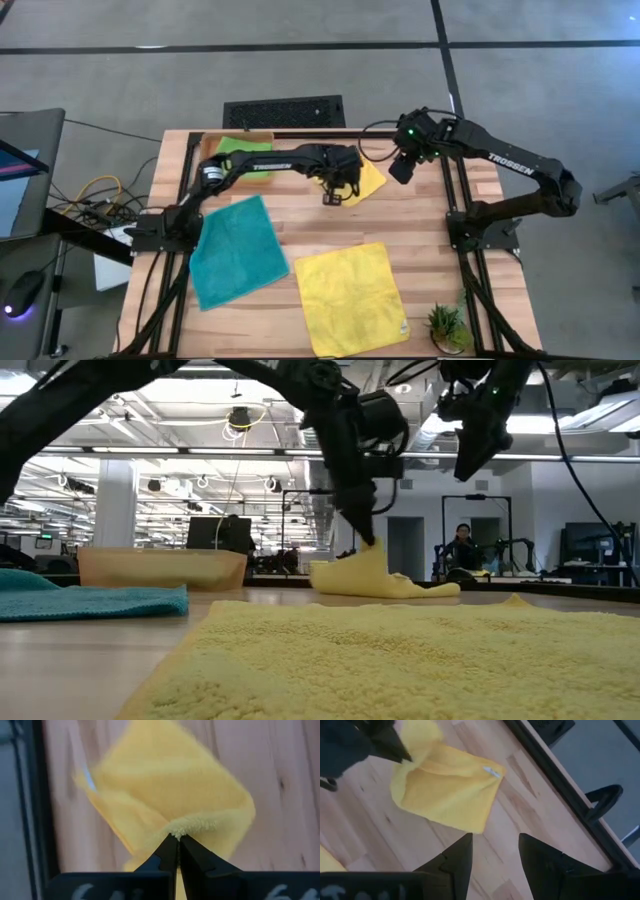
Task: Fold microfiber towels
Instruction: Fold the top yellow microfiber towel
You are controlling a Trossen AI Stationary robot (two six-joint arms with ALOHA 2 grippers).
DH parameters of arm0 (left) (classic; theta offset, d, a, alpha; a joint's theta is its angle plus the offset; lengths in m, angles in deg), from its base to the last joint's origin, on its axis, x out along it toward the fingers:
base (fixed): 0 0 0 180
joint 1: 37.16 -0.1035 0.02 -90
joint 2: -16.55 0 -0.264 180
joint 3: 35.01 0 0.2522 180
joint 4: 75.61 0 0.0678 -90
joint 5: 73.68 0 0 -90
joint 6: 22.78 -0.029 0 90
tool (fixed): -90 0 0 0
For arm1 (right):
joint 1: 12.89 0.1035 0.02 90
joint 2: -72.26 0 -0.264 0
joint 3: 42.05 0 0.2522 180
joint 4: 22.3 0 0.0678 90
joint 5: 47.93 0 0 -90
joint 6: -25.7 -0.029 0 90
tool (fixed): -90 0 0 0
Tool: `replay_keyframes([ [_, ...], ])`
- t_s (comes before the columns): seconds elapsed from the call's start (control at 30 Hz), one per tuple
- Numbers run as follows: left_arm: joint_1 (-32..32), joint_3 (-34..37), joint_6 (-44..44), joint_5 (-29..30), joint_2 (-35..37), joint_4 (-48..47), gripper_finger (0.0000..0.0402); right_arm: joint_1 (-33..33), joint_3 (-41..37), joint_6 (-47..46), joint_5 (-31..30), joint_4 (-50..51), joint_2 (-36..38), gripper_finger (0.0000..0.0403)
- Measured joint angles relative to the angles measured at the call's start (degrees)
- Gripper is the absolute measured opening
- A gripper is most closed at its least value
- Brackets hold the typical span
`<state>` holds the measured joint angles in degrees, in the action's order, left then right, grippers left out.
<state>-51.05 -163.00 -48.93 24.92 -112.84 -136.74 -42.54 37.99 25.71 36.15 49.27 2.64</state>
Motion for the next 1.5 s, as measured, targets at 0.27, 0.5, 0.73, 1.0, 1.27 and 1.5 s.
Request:
replay_keyframes([
  [0.27, -0.20, -12.72, -5.67, -0.76, -7.35, -0.24, 0.0000, 0.00, -0.02, 0.00, -0.07, 3.91, 0.02, 0.0182],
  [0.5, -0.64, -16.79, -5.55, -0.81, -11.02, 2.09, 0.0000, 0.00, -0.02, 0.05, -0.13, 6.58, 0.02, 0.0182],
  [0.73, -0.92, -16.79, -2.74, 3.11, -11.47, 2.68, 0.0000, 0.00, -0.04, 0.46, -0.13, 6.73, 0.02, 0.0182],
  [1.0, -1.11, -16.82, -4.83, 4.29, -11.47, 5.41, 0.0000, 0.00, -0.07, 0.52, -0.14, 7.70, 0.27, 0.0182],
  [1.27, -1.64, -16.82, -5.25, -0.16, -11.47, 12.13, 0.0000, 0.00, -0.08, 0.56, -0.15, 8.24, 0.97, 0.0182],
  [1.5, -1.96, -16.82, -7.97, -1.83, -11.45, 17.04, 0.0000, 0.00, -0.07, 0.57, -0.15, 8.30, 1.62, 0.0182],
])
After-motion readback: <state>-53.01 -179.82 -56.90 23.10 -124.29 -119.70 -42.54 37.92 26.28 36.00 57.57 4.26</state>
